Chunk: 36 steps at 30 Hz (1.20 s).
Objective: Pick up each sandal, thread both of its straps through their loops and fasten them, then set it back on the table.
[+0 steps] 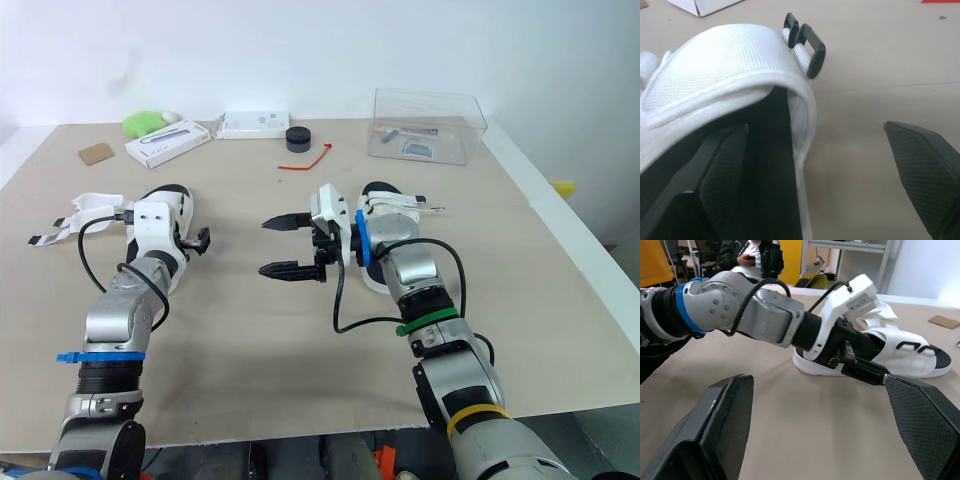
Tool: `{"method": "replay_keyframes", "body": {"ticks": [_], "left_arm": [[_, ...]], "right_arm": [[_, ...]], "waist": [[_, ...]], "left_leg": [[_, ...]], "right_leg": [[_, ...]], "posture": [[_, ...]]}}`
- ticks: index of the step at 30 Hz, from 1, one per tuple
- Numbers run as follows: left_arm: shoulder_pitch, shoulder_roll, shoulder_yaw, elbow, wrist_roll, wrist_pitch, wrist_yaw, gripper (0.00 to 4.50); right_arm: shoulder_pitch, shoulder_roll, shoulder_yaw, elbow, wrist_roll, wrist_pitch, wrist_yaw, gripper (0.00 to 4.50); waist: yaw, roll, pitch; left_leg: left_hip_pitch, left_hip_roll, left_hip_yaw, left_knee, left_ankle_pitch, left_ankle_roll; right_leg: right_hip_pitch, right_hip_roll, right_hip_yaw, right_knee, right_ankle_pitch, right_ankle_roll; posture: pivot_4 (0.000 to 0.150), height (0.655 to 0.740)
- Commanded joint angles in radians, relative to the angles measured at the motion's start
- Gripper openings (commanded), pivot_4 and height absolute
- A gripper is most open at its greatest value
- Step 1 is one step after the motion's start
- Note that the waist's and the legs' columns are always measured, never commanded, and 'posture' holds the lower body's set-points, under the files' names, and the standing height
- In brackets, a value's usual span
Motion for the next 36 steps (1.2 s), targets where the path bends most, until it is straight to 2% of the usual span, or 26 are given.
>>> {"method": "replay_keyframes", "body": {"ticks": [1, 2, 4, 7, 11, 13, 18, 23, 30, 32, 36], "left_arm": [[-0.037, 0.022, 0.004, 0.062, 0.009, -0.057, -0.015, 4.50], [-0.043, 0.025, 0.003, 0.077, 0.007, -0.066, -0.021, 4.50], [-0.049, 0.037, -0.008, 0.099, 0.015, -0.087, -0.033, 3.98], [-0.057, 0.051, -0.010, 0.130, 0.018, -0.108, -0.044, 2.74], [-0.063, 0.066, -0.005, 0.158, 0.013, -0.120, -0.057, 0.63], [-0.066, 0.075, -0.006, 0.165, 0.009, -0.121, -0.066, 0.04], [-0.062, 0.092, -0.007, 0.150, 0.002, -0.123, -0.094, 0.04], [-0.032, 0.108, -0.025, 0.114, 0.012, -0.126, -0.122, 0.04], [0.000, 0.120, -0.047, 0.078, 0.018, -0.140, -0.159, 0.04], [0.010, 0.131, -0.065, 0.053, 0.011, -0.166, -0.207, 0.04], [0.087, 0.203, -0.152, -0.078, -0.008, -0.272, -0.409, 0.04]], "right_arm": [[-0.027, -0.004, -0.032, -0.016, 0.004, -0.014, -0.007, 4.46], [-0.027, -0.005, -0.033, -0.016, 0.004, -0.014, -0.009, 4.46], [-0.027, -0.007, -0.034, -0.017, 0.003, -0.014, -0.011, 4.50], [-0.027, -0.010, -0.037, -0.017, 0.004, -0.013, -0.014, 4.50], [-0.028, -0.009, -0.038, -0.014, 0.006, -0.009, -0.016, 4.50], [-0.028, -0.009, -0.039, -0.012, 0.008, -0.005, -0.018, 4.50], [-0.033, -0.003, -0.050, 0.003, 0.016, 0.032, -0.045, 4.50], [-0.087, 0.022, -0.105, 0.071, 0.015, 0.186, -0.218, 4.50], [-0.113, 0.029, -0.108, 0.108, -0.011, 0.181, -0.247, 4.50], [-0.110, 0.031, -0.104, 0.106, -0.016, 0.169, -0.247, 4.50], [-0.089, 0.022, -0.100, 0.072, -0.023, 0.157, -0.239, 4.50]], "waist": [[0.000, 0.000, 0.000], [0.000, 0.000, 0.000], [0.000, 0.000, 0.000], [0.000, 0.000, 0.000], [-0.001, 0.000, 0.000], [-0.001, 0.000, 0.000], [0.000, 0.000, 0.000], [-0.001, 0.000, 0.000], [-0.001, 0.000, 0.000], [-0.001, 0.000, 0.000], [-0.002, 0.000, 0.000]], "left_leg": [[0.000, 0.000, 0.000, 0.000, 0.000, 0.000], [0.000, 0.000, 0.000, 0.000, 0.000, 0.000], [0.000, 0.000, 0.000, 0.000, 0.000, 0.000], [0.001, 0.000, 0.000, 0.000, 0.001, -0.001], [0.001, 0.000, 0.000, 0.000, 0.001, -0.002], [0.001, 0.000, 0.000, 0.000, 0.002, -0.003], [0.001, 0.000, -0.001, 0.000, 0.002, -0.003], [0.000, 0.000, 0.000, 0.000, 0.002, -0.003], [-0.001, 0.000, 0.000, -0.002, 0.002, -0.003], [-0.001, 0.000, 0.000, -0.002, 0.002, -0.003], [-0.003, 0.000, 0.000, -0.002, 0.002, -0.003]], "right_leg": [[0.000, 0.000, 0.000, 0.000, 0.000, 0.000], [0.000, 0.000, 0.000, 0.000, 0.000, 0.000], [0.000, 0.000, 0.000, 0.000, 0.000, 0.000], [0.000, 0.000, 0.000, 0.001, 0.000, -0.001], [0.000, 0.000, 0.000, 0.002, 0.001, -0.001], [0.000, 0.000, 0.000, 0.002, 0.001, -0.001], [0.000, 0.000, 0.000, 0.002, 0.001, -0.001], [-0.001, 0.000, 0.000, 0.002, 0.001, -0.001], [-0.001, -0.001, -0.001, -0.001, 0.001, -0.001], [-0.001, -0.002, -0.002, -0.001, 0.001, -0.001], [-0.003, -0.002, -0.002, -0.001, 0.001, -0.001]], "posture": [[0.150, 0.7400], [0.150, 0.7400], [0.150, 0.7400], [0.150, 0.7400], [0.150, 0.7400], [0.150, 0.7400], [0.150, 0.7400], [0.150, 0.7400], [0.150, 0.7400], [0.150, 0.7400], [0.150, 0.7400]]}}
